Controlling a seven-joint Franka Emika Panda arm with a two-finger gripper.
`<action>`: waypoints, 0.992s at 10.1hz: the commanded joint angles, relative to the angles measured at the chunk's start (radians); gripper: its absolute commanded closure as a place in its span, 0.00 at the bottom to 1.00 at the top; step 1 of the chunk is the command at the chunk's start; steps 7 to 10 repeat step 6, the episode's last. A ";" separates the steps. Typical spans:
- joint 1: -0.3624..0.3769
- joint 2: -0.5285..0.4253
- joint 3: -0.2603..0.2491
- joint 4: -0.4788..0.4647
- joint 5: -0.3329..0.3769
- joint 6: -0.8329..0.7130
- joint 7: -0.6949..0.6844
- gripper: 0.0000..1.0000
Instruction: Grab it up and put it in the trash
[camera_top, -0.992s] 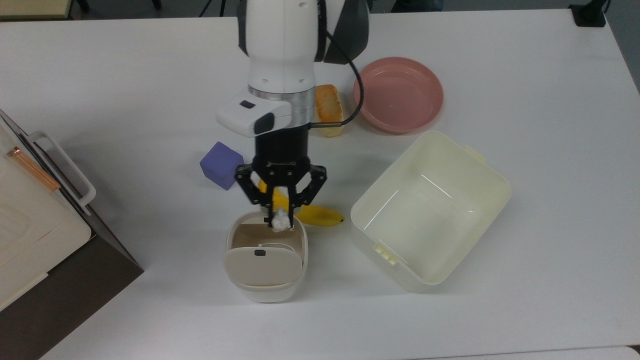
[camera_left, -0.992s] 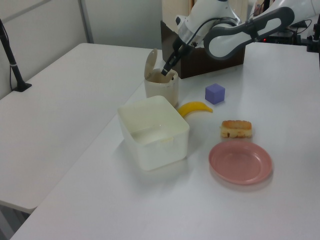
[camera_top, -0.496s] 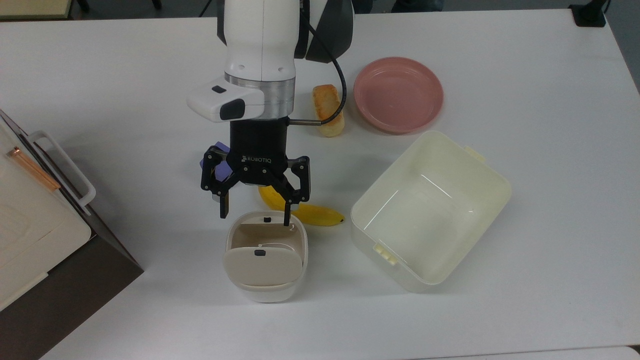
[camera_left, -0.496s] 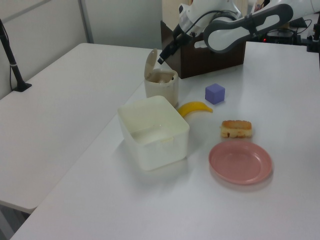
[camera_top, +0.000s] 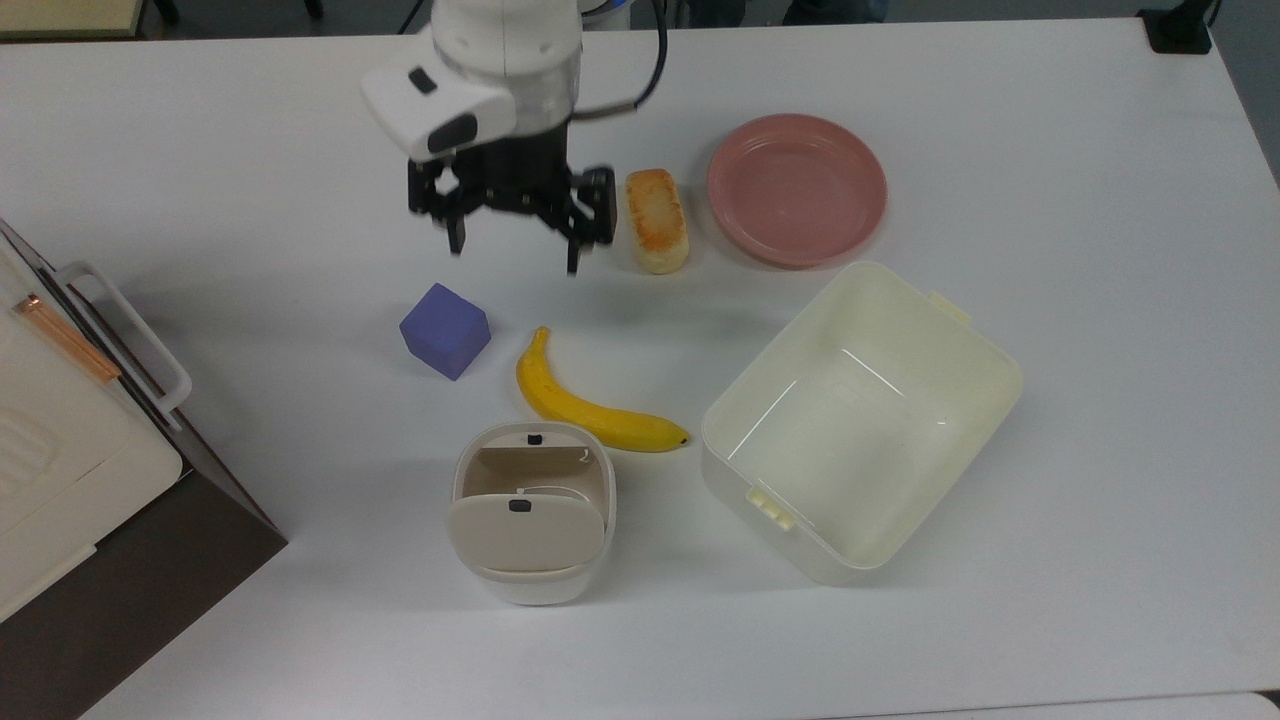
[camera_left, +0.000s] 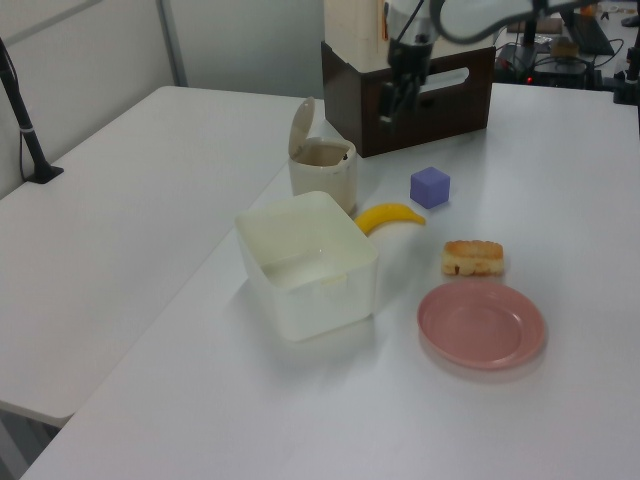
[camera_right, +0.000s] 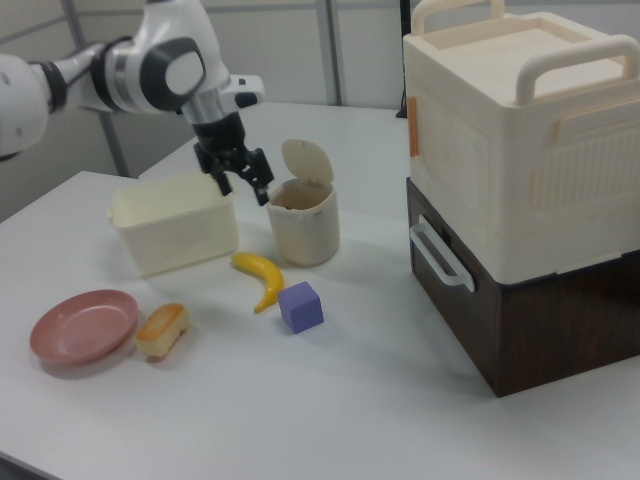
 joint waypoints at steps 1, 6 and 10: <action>0.005 -0.112 -0.014 -0.035 0.037 -0.227 -0.094 0.00; 0.007 -0.115 -0.012 -0.041 0.035 -0.245 -0.096 0.00; 0.007 -0.115 -0.012 -0.041 0.035 -0.245 -0.096 0.00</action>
